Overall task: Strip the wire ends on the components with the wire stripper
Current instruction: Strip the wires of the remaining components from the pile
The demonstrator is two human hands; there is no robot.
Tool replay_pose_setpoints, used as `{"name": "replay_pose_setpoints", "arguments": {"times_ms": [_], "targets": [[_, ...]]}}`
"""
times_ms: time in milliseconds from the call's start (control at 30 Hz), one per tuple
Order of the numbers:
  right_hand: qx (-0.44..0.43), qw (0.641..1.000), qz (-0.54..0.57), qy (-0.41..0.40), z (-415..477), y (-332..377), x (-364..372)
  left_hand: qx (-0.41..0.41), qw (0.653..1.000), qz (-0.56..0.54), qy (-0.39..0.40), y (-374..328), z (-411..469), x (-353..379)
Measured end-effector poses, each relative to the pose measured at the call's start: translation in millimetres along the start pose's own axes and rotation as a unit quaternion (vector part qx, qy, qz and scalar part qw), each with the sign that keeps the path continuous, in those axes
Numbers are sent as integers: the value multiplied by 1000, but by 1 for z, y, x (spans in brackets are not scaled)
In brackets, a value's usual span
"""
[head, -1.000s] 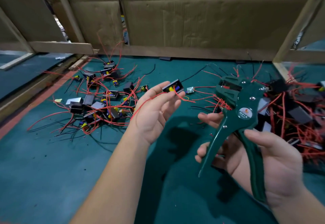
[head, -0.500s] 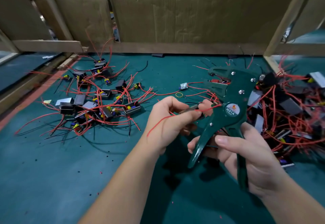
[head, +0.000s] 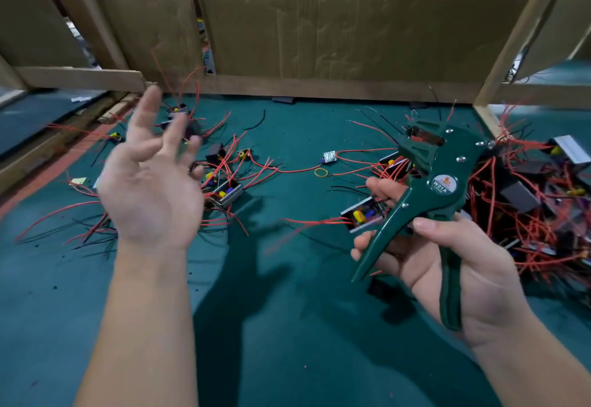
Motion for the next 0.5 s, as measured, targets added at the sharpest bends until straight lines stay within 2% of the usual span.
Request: {"name": "replay_pose_setpoints", "arguments": {"times_ms": [67, 133, 200, 267, 333, 500], "targets": [[6, 1000, -4, 0, -1, -1, 1, 74, 995, 60, -23, -9, -3, 4], [16, 1000, -6, 7, -2, -4, 2, 82, 980, 176, 48, 0, -8, 34], [26, 1000, 0, 13, -3, -7, 3, 32, 929, 335, 153, 32, -15, 67], [34, 999, 9, 16, -4, -7, 5, 10, 850, 480, 216, 63, -23, 87], [42, 999, 16, 16, -4, -8, 5, 32, 812, 529, 246, 78, -30, 102], [52, 998, 17, 16, -6, -7, 6, 91, 824, 511, 226, 76, -35, 115]]}}
Point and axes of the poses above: each hand's wrist, its own z-axis towards the middle knuckle, its own x-axis out of the palm, y = z × x, the point moved 9 cm from there along z, towards the middle knuckle, and after that the axes turned 13 degrees about -x, right-handed, at the moved point
